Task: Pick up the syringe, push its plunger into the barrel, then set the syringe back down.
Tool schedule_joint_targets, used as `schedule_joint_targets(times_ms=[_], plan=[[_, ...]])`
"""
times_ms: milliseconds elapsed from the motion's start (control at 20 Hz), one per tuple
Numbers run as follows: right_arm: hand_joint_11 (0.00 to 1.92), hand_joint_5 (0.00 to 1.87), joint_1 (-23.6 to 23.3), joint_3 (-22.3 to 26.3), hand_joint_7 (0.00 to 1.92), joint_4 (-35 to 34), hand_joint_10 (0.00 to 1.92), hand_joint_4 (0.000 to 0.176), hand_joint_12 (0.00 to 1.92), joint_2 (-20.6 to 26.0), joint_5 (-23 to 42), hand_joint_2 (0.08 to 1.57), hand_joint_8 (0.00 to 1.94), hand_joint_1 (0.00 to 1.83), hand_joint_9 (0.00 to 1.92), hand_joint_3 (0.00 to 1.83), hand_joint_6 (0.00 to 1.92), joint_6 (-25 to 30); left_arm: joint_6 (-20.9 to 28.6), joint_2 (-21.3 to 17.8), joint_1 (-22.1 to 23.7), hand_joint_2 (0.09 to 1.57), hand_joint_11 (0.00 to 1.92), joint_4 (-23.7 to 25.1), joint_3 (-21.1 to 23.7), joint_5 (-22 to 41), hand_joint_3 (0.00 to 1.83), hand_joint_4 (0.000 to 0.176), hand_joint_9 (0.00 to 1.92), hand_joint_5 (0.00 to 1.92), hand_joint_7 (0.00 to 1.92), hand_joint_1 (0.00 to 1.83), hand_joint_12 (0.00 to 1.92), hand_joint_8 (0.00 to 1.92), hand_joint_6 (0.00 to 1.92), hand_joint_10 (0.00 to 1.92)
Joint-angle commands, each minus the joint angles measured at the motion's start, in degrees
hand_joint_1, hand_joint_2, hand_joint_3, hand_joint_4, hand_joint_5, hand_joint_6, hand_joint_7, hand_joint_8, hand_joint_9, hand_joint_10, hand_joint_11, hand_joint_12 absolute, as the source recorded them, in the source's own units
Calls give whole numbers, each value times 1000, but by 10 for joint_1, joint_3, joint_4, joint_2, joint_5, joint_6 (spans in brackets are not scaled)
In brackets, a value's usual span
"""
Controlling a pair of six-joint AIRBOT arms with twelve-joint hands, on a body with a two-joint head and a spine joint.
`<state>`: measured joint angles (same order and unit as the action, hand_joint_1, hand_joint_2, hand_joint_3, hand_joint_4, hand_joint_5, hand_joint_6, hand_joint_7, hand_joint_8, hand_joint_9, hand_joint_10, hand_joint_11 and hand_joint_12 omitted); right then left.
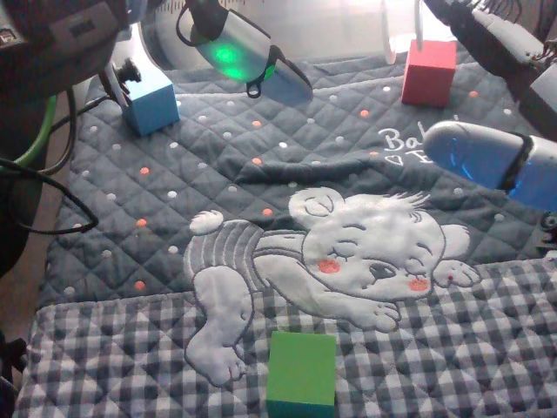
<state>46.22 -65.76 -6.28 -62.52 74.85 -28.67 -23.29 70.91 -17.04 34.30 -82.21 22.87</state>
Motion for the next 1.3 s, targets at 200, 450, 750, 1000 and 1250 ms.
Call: schedule_joint_targets(times_ms=[200,450,750,1000,1250], plan=[[0,0,-7,7,0,11,0,0,0,32,58,923,0,165,0,0,0,5,5,-14,9,1153,1211,1,6,47,0,0,1543,1281,1549,1434,1921,1921,1921,1921],[0,32,-7,16,0,20,0,0,0,44,58,897,0,154,0,19,3,5,5,-26,14,1142,1550,25,14,28,0,0,1626,1298,1590,1456,1921,1921,1921,1921],[0,32,-8,36,0,30,0,0,0,83,58,770,0,74,0,0,2,-12,8,-39,21,1136,1687,66,24,-1,0,0,1650,1300,1544,1465,1921,1921,1921,1921],[0,0,-12,35,0,21,0,0,0,92,58,791,0,167,0,6,0,-23,8,-49,15,1151,1619,106,44,-23,5,0,1591,1252,1488,1402,1921,1921,1921,1921],[0,0,-25,35,0,21,0,0,0,105,58,769,0,134,0,0,0,-35,8,-48,13,1114,1636,134,53,-35,0,0,1599,1247,1483,1461,1921,1921,1921,1921]])
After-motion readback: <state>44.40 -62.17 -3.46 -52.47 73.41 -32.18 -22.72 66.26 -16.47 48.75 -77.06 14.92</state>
